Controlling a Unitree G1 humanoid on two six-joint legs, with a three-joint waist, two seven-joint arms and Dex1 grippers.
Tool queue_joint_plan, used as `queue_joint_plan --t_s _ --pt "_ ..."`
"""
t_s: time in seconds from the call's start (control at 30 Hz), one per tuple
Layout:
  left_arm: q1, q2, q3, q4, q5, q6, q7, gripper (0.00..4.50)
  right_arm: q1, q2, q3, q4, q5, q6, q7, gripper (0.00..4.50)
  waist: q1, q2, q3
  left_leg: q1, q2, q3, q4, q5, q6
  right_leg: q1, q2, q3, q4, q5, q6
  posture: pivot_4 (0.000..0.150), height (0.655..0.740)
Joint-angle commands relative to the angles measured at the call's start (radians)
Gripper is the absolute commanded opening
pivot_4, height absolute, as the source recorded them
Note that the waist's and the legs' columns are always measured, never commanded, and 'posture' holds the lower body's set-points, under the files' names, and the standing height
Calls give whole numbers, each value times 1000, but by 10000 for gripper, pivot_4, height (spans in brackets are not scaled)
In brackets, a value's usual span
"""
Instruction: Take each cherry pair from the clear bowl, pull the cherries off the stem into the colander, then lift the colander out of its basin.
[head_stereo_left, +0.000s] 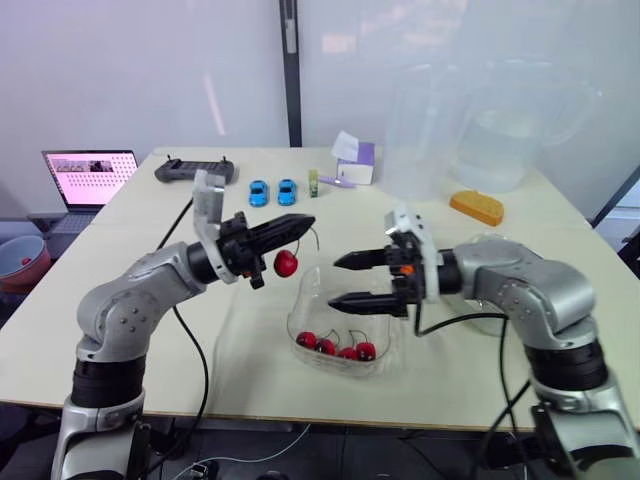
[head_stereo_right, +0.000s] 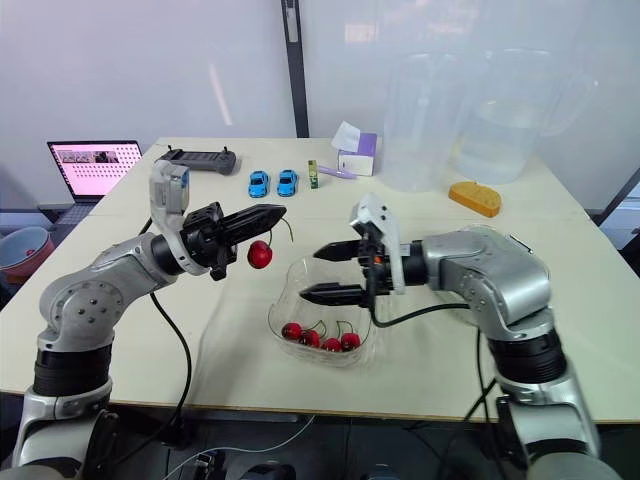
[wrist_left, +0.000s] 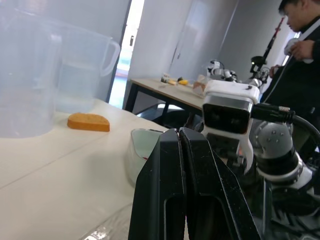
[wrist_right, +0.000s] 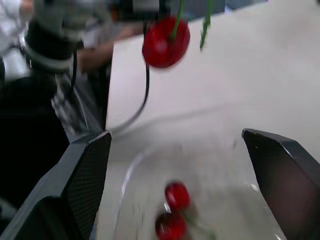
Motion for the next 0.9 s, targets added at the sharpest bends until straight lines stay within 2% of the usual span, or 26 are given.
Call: queue_joint_plan --t_s 0.03,0.3,0.43,0.83,0.9 --pt "-20 -3 1 -21 -4 -11 1 0 -9 47 -33 -55 67 26 -75 44639 -2 0 0 0 0 0 0 0 0 0 0 0 0 0 0 1500 7400" --pt "-17 -51 -8 -37 -12 -13 33 0 -30 229 -56 -13 143 72 -272 44639 -4 0 0 0 0 0 0 0 0 -1 0 0 1 0 0 1500 7400" --pt "-9 -56 -14 -47 -13 -10 35 0 -30 255 -62 -29 198 98 -308 31771 -4 0 0 0 0 0 0 0 0 0 0 0 1 0 0 1500 7400" --pt "-10 -53 -13 -39 -4 -18 31 0 -39 225 -74 -15 263 103 -363 31771 -4 0 0 0 0 0 -1 0 0 -1 0 0 1 0 0 1500 7400" --pt "-11 -53 -12 -38 -5 -18 31 0 -44 226 -82 -4 269 98 -375 26570 -4 0 0 0 0 0 0 0 0 -1 0 0 1 0 0 1500 7400"
